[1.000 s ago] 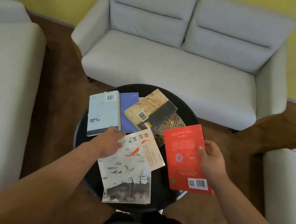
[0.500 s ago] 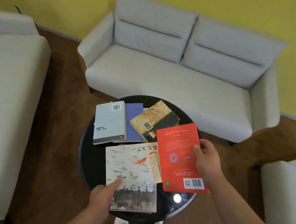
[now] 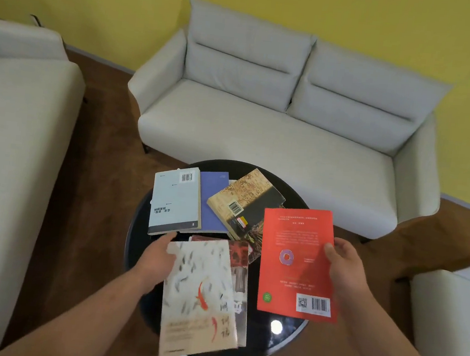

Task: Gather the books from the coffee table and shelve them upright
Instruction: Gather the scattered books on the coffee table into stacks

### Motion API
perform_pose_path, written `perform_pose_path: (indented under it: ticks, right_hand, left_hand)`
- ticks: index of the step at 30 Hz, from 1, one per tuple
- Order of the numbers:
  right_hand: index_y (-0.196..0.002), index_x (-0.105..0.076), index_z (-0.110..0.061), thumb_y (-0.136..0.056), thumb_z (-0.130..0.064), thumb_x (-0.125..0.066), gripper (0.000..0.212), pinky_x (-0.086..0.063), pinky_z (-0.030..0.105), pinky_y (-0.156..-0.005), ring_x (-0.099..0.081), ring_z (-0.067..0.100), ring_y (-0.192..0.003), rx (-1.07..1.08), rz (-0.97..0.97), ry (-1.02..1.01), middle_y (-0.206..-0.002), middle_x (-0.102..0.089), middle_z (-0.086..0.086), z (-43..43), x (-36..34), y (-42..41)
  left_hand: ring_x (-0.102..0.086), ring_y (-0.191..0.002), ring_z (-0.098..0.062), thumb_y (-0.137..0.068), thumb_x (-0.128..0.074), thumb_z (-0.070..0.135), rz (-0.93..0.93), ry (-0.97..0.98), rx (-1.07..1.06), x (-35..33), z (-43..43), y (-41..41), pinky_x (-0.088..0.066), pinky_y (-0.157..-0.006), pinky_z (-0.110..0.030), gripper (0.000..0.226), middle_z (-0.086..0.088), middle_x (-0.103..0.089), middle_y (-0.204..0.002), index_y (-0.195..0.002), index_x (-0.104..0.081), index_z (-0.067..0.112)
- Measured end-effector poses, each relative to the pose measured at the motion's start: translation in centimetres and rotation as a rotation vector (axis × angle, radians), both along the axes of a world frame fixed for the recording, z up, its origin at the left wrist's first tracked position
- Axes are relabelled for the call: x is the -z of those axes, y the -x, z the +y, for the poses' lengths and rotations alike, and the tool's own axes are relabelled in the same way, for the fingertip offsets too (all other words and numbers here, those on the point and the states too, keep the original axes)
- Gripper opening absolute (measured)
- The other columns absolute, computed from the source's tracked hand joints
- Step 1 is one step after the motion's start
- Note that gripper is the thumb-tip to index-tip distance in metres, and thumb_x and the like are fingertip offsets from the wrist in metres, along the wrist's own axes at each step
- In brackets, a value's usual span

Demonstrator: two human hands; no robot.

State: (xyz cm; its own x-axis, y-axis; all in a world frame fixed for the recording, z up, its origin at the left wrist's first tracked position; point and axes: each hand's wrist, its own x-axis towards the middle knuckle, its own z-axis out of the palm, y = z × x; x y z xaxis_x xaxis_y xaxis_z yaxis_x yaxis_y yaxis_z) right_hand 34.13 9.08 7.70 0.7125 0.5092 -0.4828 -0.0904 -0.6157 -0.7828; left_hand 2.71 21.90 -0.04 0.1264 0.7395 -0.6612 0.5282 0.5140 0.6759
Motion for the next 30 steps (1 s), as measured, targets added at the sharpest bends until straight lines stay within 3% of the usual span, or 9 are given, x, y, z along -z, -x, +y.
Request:
perform_pose_path:
  ticks: [2, 4, 7, 9, 12, 17, 23, 26, 30]
  right_hand:
    - [-0.117, -0.058, -0.026, -0.106, -0.033, -0.050, 0.015, -0.054, 0.060, -0.095, -0.071, 0.033, -0.099, 0.017, 0.090, 0.011, -0.112, -0.071, 0.006, -0.1, 0.7, 0.3]
    - [-0.122, -0.058, -0.024, -0.105, -0.032, -0.051, 0.020, -0.056, 0.058, -0.092, -0.071, 0.033, -0.098, 0.005, 0.147, 0.049, -0.113, -0.070, 0.007, -0.2, 1.2, 1.1]
    - [-0.125, -0.056, -0.023, -0.106, -0.031, -0.050, 0.022, -0.059, 0.054, -0.087, -0.072, 0.032, -0.095, 0.018, 0.209, 0.064, -0.111, -0.071, 0.007, -0.3, 1.8, 2.5]
    - [-0.125, -0.055, -0.025, -0.106, -0.033, -0.050, 0.021, -0.060, 0.052, -0.083, -0.073, 0.032, -0.094, 0.045, 0.254, 0.079, -0.110, -0.071, 0.006, -0.5, 2.3, 3.0]
    - [-0.124, -0.056, -0.023, -0.106, -0.033, -0.050, 0.022, -0.060, 0.051, -0.081, -0.074, 0.033, -0.093, 0.063, 0.316, 0.091, -0.109, -0.073, 0.009, -0.5, 2.5, 3.5]
    - [-0.116, -0.058, -0.023, -0.106, -0.033, -0.050, 0.016, -0.059, 0.046, -0.073, -0.073, 0.034, -0.094, 0.066, 0.335, 0.080, -0.107, -0.073, 0.009, -0.2, 1.7, 3.2]
    - [-0.116, -0.059, -0.021, -0.106, -0.032, -0.049, 0.018, -0.058, 0.048, -0.079, -0.072, 0.035, -0.096, 0.081, 0.318, 0.074, -0.108, -0.073, 0.010, -0.9, 0.5, 1.6]
    - [-0.115, -0.061, -0.019, -0.106, -0.031, -0.050, 0.019, -0.058, 0.054, -0.090, -0.074, 0.038, -0.096, 0.097, 0.392, 0.067, -0.107, -0.075, 0.014, -1.4, 0.6, 1.4]
    - [-0.116, -0.060, -0.013, -0.106, -0.029, -0.050, 0.022, -0.058, 0.055, -0.086, -0.074, 0.042, -0.097, 0.075, 0.471, 0.084, -0.107, -0.075, 0.020, -1.4, 2.4, 3.1]
  left_hand:
    - [-0.065, -0.101, -0.028, -0.097, -0.056, 0.003, -0.003, -0.048, -0.095, 0.3, -0.7, -0.7, -0.056, -0.088, -0.039, 0.049, -0.009, -0.067, -0.109, -0.144, -0.045, 0.010]
    - [-0.066, -0.100, -0.032, -0.094, -0.067, 0.018, 0.038, -0.042, -0.231, 0.6, -1.9, -0.9, -0.055, -0.091, -0.043, 0.047, -0.010, -0.067, -0.102, -0.135, -0.052, 0.002]
    - [-0.076, -0.084, -0.029, -0.089, -0.072, 0.032, -0.014, 0.085, -0.165, 1.9, -5.1, -0.7, -0.062, -0.080, -0.052, 0.032, -0.010, -0.075, -0.097, -0.111, -0.063, 0.011]
    - [-0.076, -0.082, -0.025, -0.086, -0.075, 0.022, -0.019, 0.091, -0.129, 2.8, -6.8, -0.8, -0.064, -0.074, -0.048, 0.029, -0.007, -0.074, -0.099, -0.110, -0.058, 0.019]
    - [-0.075, -0.080, -0.024, -0.084, -0.078, 0.017, 0.025, 0.018, -0.148, 3.2, -7.1, -1.6, -0.063, -0.072, -0.045, 0.027, -0.007, -0.073, -0.097, -0.104, -0.060, 0.016]
    - [-0.072, -0.065, -0.018, -0.083, -0.080, 0.033, 0.138, -0.018, -0.127, 2.1, -5.9, -3.0, -0.052, -0.050, -0.029, 0.027, -0.004, -0.072, -0.081, -0.093, -0.064, 0.013]
    - [-0.066, -0.074, -0.018, -0.082, -0.067, 0.049, 0.332, -0.105, -0.006, 2.2, -6.5, -4.0, -0.058, -0.058, -0.033, 0.033, -0.002, -0.059, -0.094, -0.094, -0.057, 0.020]
    - [-0.061, -0.083, -0.018, -0.086, -0.068, 0.041, 0.333, -0.152, 0.047, 2.5, -6.9, -4.0, -0.053, -0.061, -0.030, 0.029, 0.000, -0.048, -0.101, -0.100, -0.055, 0.019]
    - [-0.058, -0.085, -0.016, -0.083, -0.075, 0.041, 0.281, -0.205, 0.047, 2.9, -6.8, -3.3, -0.047, -0.062, -0.029, 0.035, 0.000, -0.051, -0.103, -0.102, -0.056, 0.019]
